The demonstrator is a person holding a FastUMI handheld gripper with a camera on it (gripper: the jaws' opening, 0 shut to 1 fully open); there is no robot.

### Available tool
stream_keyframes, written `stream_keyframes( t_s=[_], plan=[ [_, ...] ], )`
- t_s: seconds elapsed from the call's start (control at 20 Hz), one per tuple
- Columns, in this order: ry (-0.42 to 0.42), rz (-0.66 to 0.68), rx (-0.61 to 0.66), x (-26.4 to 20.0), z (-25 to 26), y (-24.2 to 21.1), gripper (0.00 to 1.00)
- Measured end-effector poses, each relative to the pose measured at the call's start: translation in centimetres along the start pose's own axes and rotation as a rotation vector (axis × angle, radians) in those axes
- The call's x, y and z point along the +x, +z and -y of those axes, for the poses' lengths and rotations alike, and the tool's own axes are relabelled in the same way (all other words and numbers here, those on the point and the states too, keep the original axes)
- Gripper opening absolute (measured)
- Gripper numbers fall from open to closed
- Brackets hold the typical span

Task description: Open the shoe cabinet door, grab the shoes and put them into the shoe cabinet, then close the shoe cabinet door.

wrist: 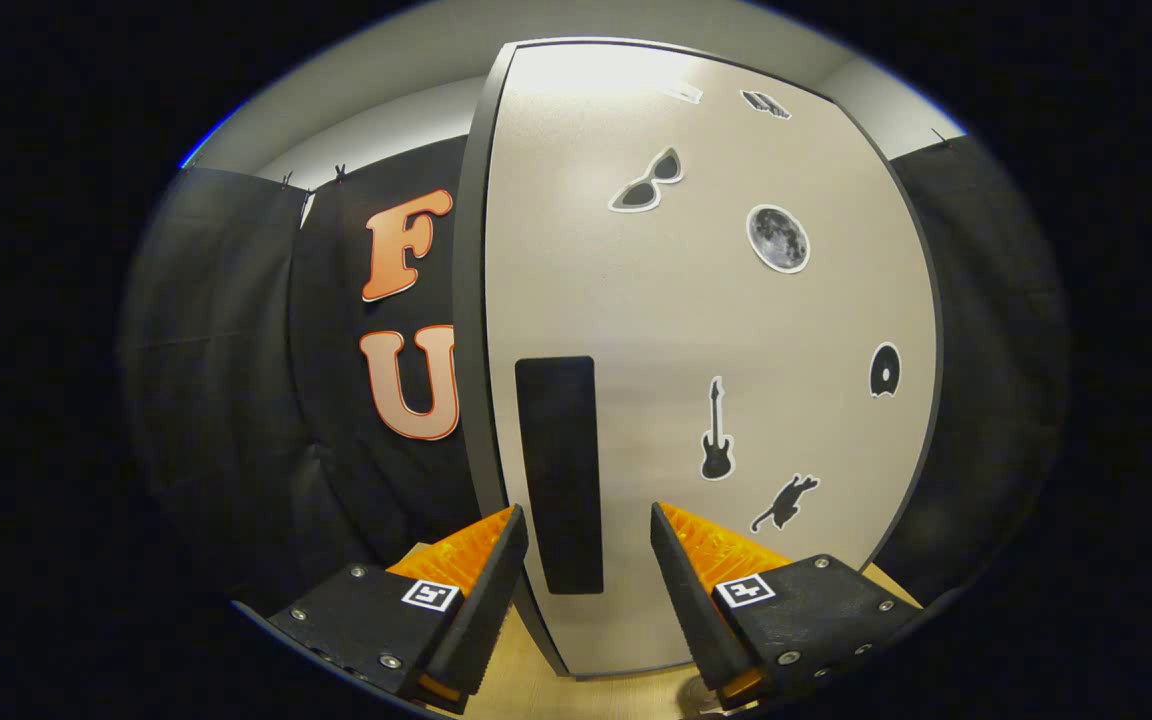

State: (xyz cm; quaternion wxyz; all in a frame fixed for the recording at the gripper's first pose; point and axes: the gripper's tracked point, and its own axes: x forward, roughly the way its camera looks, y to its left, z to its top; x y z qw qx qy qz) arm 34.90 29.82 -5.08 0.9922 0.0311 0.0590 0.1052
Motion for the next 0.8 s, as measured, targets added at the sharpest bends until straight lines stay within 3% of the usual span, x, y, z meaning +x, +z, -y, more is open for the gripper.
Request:
stream_keyframes(
  t_s=[0.3, 0.55, 0.8],
  plan=[
    [0.008, 0.018, -0.030, 0.84, -0.11, 0.69, 0.65],
    [0.029, -0.005, -0.015, 0.78, -0.52, 0.42, 0.37],
    [0.039, -0.028, -0.007, 0.64, -0.62, 0.38, 0.30]
  ],
)
